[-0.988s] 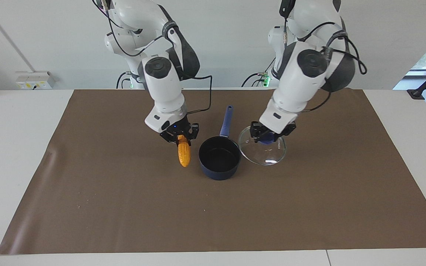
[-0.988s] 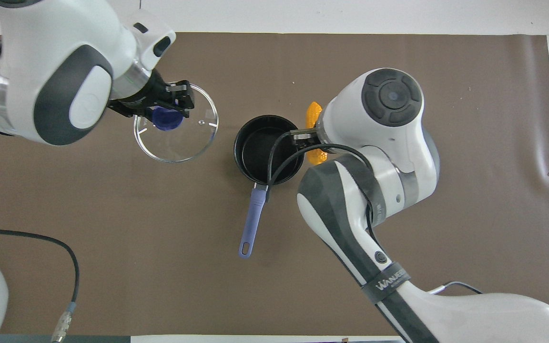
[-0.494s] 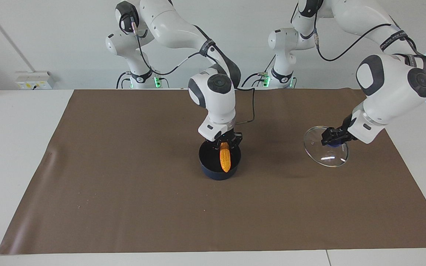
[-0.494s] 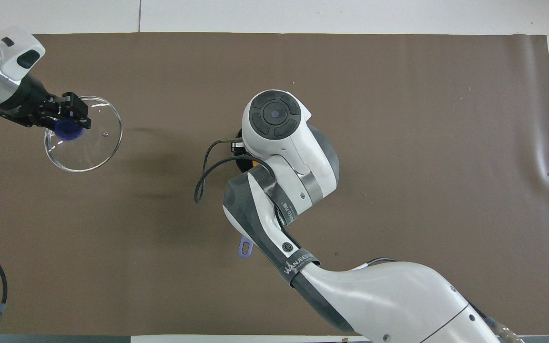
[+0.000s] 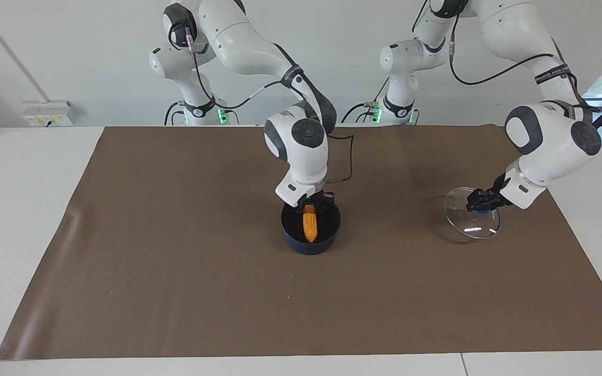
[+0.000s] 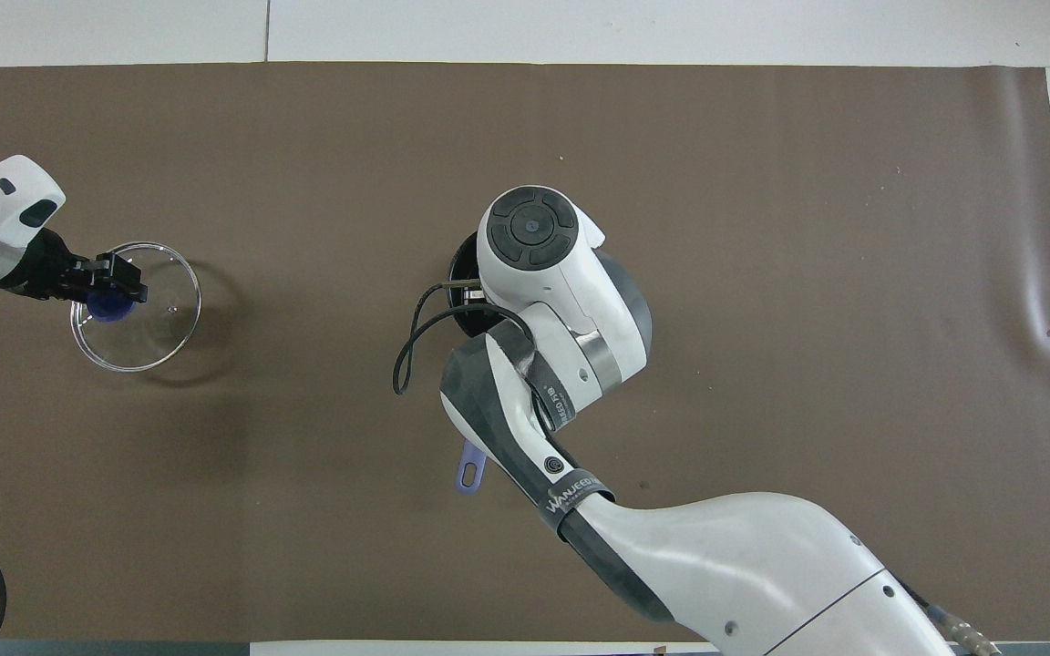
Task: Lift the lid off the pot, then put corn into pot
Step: 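Move the lid aside with the left gripper while the right gripper carries corn, then lower the corn into the saucepan and open the right gripper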
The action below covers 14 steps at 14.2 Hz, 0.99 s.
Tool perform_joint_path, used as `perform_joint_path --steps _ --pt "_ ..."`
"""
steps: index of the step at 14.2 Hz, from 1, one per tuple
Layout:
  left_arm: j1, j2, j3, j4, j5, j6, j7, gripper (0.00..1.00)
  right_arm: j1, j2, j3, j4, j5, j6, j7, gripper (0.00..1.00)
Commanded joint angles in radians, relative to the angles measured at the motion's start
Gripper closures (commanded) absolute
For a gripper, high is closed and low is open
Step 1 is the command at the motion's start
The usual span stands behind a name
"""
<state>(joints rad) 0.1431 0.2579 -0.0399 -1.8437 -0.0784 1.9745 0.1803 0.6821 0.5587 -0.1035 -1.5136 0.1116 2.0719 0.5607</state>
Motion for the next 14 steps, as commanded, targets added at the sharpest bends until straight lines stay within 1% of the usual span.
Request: perform_joint_path --steps 1,2,3,4,5,6,7,8,9,10,12,14 --pt "0.02 -0.051 -0.008 -0.084 0.017 0.067 0.036 1.0 -0.004 -0.04 0.004 -0.056 0.003 0.024 0.002 1.0" --pt "0.02 -0.049 -0.008 -0.086 0.017 0.072 0.047 1.0 -0.007 -0.04 0.004 -0.056 0.003 0.025 0.002 1.0" --pt "0.02 -0.049 -0.008 -0.092 0.017 0.076 0.048 1.0 -0.012 -0.04 0.004 -0.053 0.002 0.025 0.002 0.45" --pt "0.018 -0.049 -0.008 -0.101 0.025 0.089 0.047 1.0 -0.01 -0.039 0.002 -0.042 -0.001 0.022 -0.002 0.0" --pt "0.018 -0.051 -0.008 -0.106 0.046 0.102 0.044 1.0 -0.012 -0.039 -0.002 -0.025 -0.007 0.002 -0.002 0.0" --pt "0.016 -0.051 -0.008 -0.106 0.06 0.106 0.039 1.0 -0.019 -0.033 -0.004 0.027 -0.041 -0.048 -0.004 0.0" --pt "0.015 -0.051 -0.008 -0.114 0.06 0.118 0.038 1.0 -0.033 -0.019 -0.004 0.079 -0.082 -0.124 -0.01 0.0" --pt "0.015 -0.057 -0.008 -0.138 0.06 0.148 0.038 1.0 -0.05 -0.01 -0.001 0.137 -0.104 -0.178 -0.012 0.0" --pt "0.018 -0.062 -0.008 -0.164 0.06 0.186 0.039 1.0 -0.056 -0.014 -0.005 0.173 -0.107 -0.208 -0.013 0.0" --pt "0.018 -0.062 -0.008 -0.186 0.06 0.219 0.039 1.0 -0.076 -0.035 -0.013 0.179 -0.107 -0.228 -0.025 0.0" --pt "0.018 -0.06 -0.009 -0.193 0.06 0.227 0.038 1.0 -0.139 -0.106 -0.013 0.173 -0.124 -0.257 -0.077 0.0" --pt "0.018 -0.055 -0.009 -0.192 0.06 0.234 0.047 1.0 -0.252 -0.175 -0.012 0.174 -0.125 -0.343 -0.23 0.0"
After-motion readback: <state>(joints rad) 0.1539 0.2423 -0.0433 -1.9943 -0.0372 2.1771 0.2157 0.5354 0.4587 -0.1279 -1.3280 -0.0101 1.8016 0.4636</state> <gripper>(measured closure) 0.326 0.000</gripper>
